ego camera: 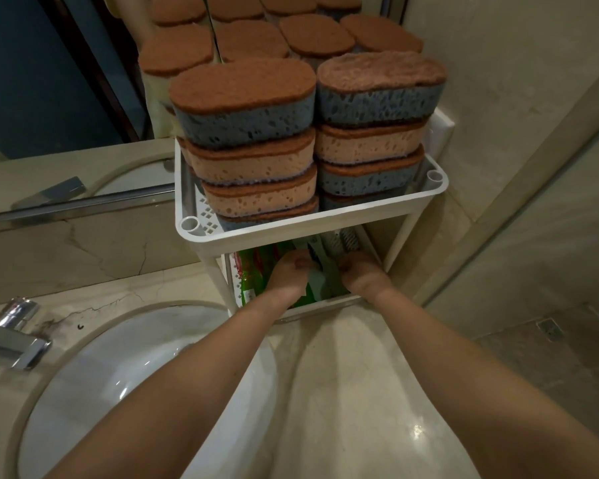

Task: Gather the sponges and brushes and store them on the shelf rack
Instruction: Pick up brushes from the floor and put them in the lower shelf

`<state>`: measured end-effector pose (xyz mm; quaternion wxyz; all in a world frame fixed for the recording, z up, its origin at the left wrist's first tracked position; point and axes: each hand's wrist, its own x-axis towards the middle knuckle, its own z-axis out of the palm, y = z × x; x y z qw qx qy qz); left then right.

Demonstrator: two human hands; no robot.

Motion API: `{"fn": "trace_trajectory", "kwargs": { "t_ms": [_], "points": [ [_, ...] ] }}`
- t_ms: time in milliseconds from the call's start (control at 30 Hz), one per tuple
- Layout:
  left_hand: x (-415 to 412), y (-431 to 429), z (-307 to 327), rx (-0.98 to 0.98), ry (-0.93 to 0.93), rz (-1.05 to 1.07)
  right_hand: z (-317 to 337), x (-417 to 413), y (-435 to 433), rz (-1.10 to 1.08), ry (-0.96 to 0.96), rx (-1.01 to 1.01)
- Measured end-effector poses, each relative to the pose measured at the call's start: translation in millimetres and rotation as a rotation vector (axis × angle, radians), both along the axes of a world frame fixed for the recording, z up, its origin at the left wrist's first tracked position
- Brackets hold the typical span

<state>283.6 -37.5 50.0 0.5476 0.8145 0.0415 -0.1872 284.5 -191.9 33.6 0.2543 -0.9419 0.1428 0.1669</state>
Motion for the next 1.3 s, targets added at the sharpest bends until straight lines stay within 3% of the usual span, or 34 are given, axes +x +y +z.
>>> {"fn": "trace_trajectory", "kwargs": {
  "t_ms": [133,267,500,1000,1300],
  "points": [
    [-12.7,7.6,10.8,-0.113,0.051,0.054,10.3,-14.5,3.8,0.006,-0.079,0.005],
    [-39.8,24.8,14.8,-0.175,0.061,0.116,16.3,-43.7,23.3,-0.123,-0.244,0.242],
    [-99.0,65.9,6.2,-0.276,0.011,0.411,9.0,-90.9,84.5,-0.019,-0.310,0.421],
    [-283.0,232.2,-22.5,-0.291,-0.076,1.011,-2.8,-208.1,275.1,0.513,-0.150,0.598],
    [-438.8,316.5,-40.9,-0.309,-0.092,1.463,-17.4,-331.3,400.9,0.929,0.012,0.600]
  ]
}}
